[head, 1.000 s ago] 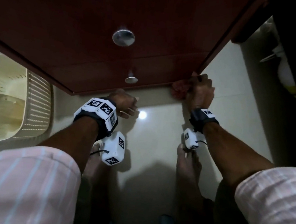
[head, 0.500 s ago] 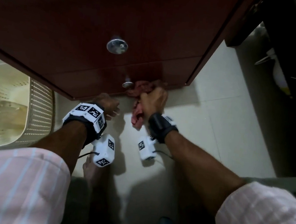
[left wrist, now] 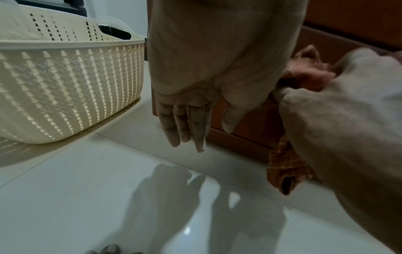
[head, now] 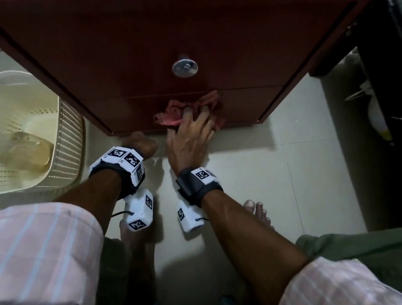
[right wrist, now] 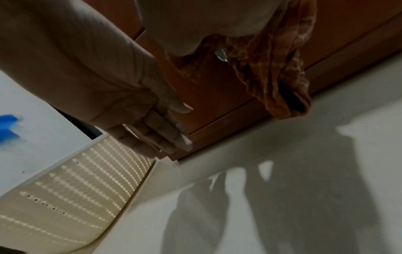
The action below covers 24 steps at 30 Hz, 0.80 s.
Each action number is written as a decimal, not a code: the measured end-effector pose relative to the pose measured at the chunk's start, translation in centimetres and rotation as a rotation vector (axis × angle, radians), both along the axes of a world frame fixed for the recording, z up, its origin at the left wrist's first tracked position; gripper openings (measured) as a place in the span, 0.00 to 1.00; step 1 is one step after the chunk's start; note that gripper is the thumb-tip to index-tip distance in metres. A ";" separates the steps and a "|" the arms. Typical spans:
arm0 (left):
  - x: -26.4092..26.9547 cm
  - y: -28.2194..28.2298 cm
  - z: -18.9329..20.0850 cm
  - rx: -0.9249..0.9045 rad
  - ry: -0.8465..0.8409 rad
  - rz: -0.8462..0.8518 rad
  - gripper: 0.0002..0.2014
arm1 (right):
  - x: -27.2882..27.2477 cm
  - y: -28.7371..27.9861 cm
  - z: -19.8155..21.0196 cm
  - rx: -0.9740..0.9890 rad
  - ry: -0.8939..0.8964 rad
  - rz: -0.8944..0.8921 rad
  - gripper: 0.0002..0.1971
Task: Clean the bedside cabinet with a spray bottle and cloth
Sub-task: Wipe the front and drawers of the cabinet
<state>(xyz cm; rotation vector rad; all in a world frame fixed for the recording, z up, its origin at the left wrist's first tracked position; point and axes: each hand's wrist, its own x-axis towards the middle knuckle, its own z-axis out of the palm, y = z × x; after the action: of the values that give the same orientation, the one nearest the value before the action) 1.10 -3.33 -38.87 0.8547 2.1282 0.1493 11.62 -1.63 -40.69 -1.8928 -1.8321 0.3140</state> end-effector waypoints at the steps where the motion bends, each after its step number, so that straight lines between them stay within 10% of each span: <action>1: -0.3 0.1 0.0 -0.010 0.018 -0.010 0.21 | -0.3 0.2 -0.1 -0.011 0.019 -0.003 0.30; 7: -0.9 0.4 -0.6 -0.024 0.059 0.025 0.23 | -0.8 1.8 1.6 -0.251 0.718 -0.301 0.34; 12: -1.9 0.0 -1.0 0.004 0.081 0.102 0.29 | 1.6 3.9 1.8 -0.708 1.359 -0.373 0.13; 17: -2.7 -0.6 -1.5 -0.018 0.104 0.094 0.34 | 4.6 4.2 1.2 -0.909 1.560 -0.059 0.08; 24: -3.0 -1.4 -0.6 -0.062 0.158 0.000 0.28 | 4.2 5.7 2.0 -1.045 1.491 -0.107 0.08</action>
<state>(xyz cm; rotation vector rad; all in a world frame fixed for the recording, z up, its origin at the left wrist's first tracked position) -1.86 -4.75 -39.47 0.8546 2.2668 0.0159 15.81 4.09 -38.73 -1.3200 -0.4567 2.1801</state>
